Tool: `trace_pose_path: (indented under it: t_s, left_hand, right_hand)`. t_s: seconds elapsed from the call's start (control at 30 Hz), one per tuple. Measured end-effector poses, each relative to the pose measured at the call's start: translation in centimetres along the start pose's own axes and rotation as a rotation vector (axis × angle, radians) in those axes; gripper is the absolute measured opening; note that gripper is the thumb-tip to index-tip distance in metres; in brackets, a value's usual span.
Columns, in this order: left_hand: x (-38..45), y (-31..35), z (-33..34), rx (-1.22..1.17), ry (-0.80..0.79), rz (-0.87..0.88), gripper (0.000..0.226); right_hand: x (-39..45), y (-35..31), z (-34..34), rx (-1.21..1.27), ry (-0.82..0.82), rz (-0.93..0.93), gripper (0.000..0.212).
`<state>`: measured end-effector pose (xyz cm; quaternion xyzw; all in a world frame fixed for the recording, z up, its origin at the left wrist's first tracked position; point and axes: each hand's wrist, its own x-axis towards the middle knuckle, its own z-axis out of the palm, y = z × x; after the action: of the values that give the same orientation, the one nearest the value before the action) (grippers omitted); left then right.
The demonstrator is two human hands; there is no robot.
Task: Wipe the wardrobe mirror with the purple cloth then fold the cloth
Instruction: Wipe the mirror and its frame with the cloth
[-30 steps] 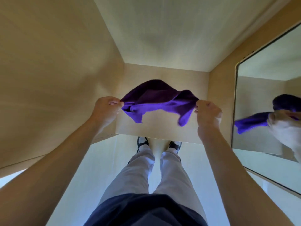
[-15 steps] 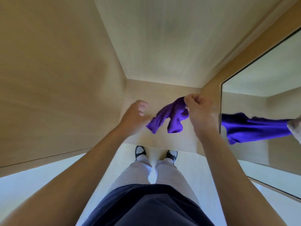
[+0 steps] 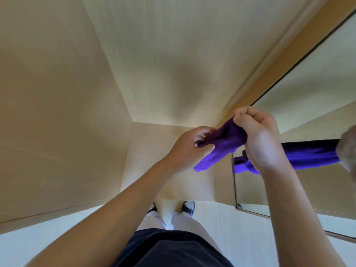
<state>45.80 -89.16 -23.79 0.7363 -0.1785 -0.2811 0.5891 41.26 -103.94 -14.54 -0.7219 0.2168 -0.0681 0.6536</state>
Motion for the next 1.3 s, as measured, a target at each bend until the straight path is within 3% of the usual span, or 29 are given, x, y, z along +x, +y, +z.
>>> trace_pose_path:
  t_s: [0.17, 0.37, 0.5, 0.6, 0.77, 0.93, 1.23, 1.3]
  left_hand:
    - [1.0, 4.4, 0.5, -0.044, -0.14, 0.032, 0.018]
    - [1.0, 5.0, 0.5, 0.105, -0.436, -0.116, 0.006]
    - [0.2, 3.3, -0.4, 0.174, -0.395, -0.197, 0.021]
    - [-0.8, 2.7, -2.0, 0.183, -0.301, -0.193, 0.013]
    - [-1.1, 4.6, -5.0, 0.161, -0.205, -0.01, 0.023]
    - [-1.8, 10.3, -5.2, 0.118, -0.168, 0.197, 0.023]
    - [-3.4, 20.8, -2.6, 0.263, -0.22, 0.525, 0.017]
    - [-3.8, 22.2, -2.0, 0.319, -0.236, 0.566, 0.015]
  right_hand:
    - [-1.5, -1.8, -1.8, 0.014, 0.069, -0.064, 0.017]
    - [-3.5, -2.4, -2.8, 0.028, 0.157, -0.097, 0.008]
    - [-4.6, -2.0, -3.1, 0.016, 0.214, -0.092, 0.01]
    - [-5.4, -1.6, -3.6, 0.016, 0.269, -0.079, 0.011]
    - [-6.1, -0.9, -4.1, 0.027, 0.403, -0.073, 0.024]
    - [-7.3, -0.7, -4.0, 0.042, 0.457, -0.121, 0.015]
    - [-10.8, -1.2, -2.8, -0.054, 0.546, -0.227, 0.011]
    - [-11.6, -1.4, -2.4, -0.064, 0.552, -0.263, 0.019]
